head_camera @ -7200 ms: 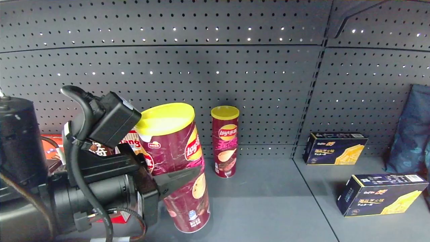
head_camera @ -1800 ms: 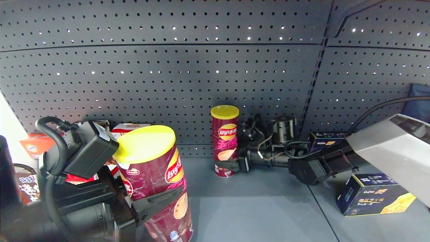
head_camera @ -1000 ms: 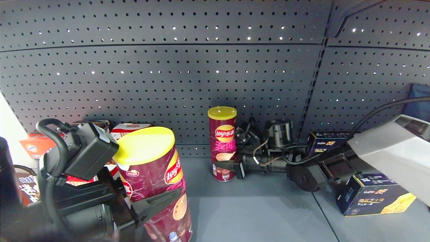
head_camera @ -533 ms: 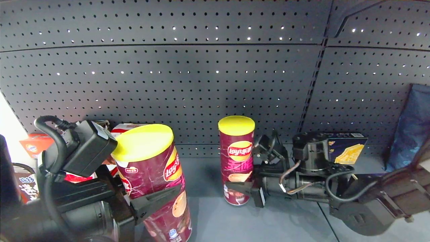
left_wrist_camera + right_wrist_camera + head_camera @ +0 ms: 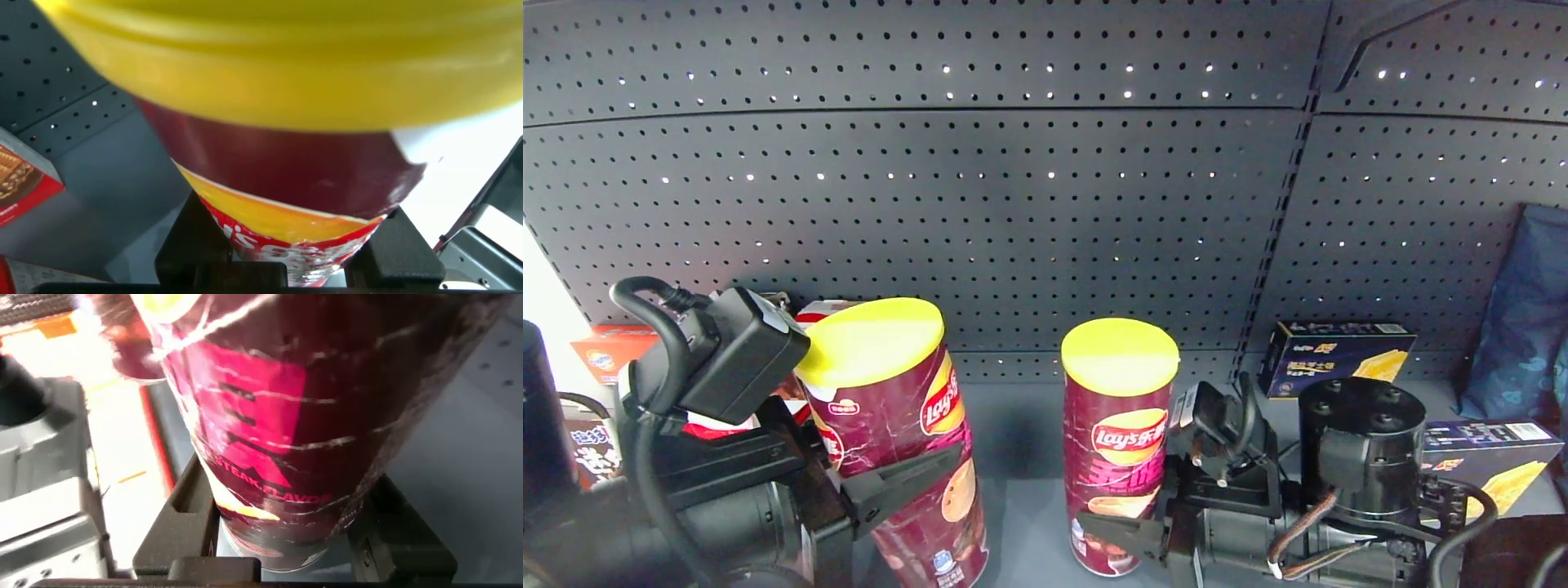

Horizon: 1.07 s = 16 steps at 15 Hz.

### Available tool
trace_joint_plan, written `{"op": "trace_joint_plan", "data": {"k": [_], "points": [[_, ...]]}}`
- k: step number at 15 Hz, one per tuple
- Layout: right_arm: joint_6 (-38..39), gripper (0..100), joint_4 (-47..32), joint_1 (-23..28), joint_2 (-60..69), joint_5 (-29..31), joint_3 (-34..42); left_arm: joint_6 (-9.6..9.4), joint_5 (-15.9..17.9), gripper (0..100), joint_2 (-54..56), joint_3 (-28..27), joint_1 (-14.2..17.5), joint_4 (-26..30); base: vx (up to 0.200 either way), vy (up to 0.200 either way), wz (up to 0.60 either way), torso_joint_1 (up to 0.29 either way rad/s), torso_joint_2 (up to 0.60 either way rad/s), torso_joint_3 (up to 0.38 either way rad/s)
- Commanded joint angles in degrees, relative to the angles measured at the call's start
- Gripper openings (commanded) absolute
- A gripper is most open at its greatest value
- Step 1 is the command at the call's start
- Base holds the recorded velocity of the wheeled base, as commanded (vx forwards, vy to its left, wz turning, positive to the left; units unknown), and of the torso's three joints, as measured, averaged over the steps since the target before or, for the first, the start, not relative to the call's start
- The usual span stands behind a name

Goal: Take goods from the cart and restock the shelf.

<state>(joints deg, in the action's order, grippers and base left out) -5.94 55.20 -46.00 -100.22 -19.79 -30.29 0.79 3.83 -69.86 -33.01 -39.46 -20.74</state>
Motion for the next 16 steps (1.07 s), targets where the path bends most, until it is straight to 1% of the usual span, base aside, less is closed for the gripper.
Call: {"op": "trace_joint_plan", "data": {"k": [1, 3, 4, 6, 7, 16], "points": [[-0.04, 0, 0.17, -0.41, 0.11, 0.01, 0.85, 0.00, 0.04, 0, -0.45, -0.03, 0.09, -0.01, 0.000, 0.000, 0.00, 0.000, 0.00, 0.000], [0.66, 0, 2.63, -0.50, -1.73, 0.01, 2.70, 0.00, 0.04, 0, -0.54, 0.05, 0.17, -0.01, 0.000, 0.000, 0.00, 0.000, 0.00, 0.000], [1.37, 0, 5.62, -0.85, -3.40, 0.01, 3.57, 0.00, -0.05, 0, -0.54, 0.05, 0.17, -0.01, 0.000, 0.000, 0.00, 0.000, 0.00, 0.000], [2.07, 0, 10.28, -1.38, -6.13, 0.71, 4.63, 0.00, 0.04, 0, -0.62, -0.03, 1.14, -0.01, 0.000, 0.000, 0.00, 0.000, 0.00, 0.000], [2.51, 0, 11.16, -1.47, -6.83, 0.98, 4.72, 0.00, 0.04, 0, -0.62, -0.03, 1.23, -0.01, 0.000, 0.000, 0.00, 0.000, 0.00, 0.000], [3.21, 0, 11.16, -0.76, -6.83, 1.06, 4.72, 0.00, 0.13, 0, -0.62, 0.14, 1.14, -0.01, 0.000, 0.000, 0.00, 0.000, 0.00, 0.000]]}}
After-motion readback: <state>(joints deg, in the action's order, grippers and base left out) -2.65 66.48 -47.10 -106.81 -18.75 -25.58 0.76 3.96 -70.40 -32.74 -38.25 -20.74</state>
